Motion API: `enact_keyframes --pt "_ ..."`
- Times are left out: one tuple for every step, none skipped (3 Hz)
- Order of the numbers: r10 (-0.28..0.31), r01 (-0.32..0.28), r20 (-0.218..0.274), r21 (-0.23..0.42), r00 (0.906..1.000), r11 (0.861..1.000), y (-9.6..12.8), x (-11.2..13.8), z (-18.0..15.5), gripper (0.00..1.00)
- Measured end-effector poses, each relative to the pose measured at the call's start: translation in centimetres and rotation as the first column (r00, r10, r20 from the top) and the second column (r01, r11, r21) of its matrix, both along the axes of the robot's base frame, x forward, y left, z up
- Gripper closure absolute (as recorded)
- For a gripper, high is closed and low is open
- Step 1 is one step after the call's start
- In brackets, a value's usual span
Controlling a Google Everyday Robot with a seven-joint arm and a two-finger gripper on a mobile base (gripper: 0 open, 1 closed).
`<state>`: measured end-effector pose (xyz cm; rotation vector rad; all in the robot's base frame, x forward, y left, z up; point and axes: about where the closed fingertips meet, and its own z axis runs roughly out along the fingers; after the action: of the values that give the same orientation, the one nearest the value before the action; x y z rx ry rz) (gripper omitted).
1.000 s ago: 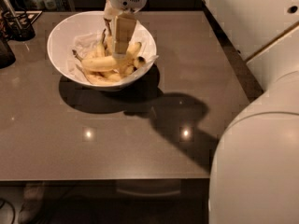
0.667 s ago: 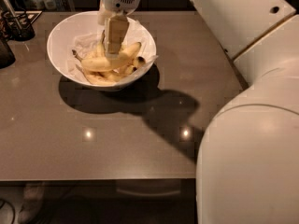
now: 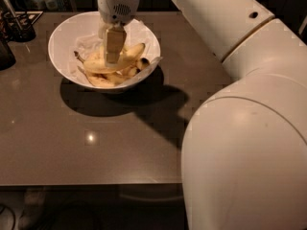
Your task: Pick banana from white bowl
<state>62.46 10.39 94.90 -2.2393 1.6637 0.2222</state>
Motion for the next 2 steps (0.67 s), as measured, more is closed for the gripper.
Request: enact_keyframes --pt "-0.031 0.03 -0.037 -0.022 0.9988 0.999 -0.3 0.9 -1.8 0.35" --pt "-0.053 0.051 -0.076 -0.034 0.9957 0.998 -0.3 1.7 -3.6 0.35"
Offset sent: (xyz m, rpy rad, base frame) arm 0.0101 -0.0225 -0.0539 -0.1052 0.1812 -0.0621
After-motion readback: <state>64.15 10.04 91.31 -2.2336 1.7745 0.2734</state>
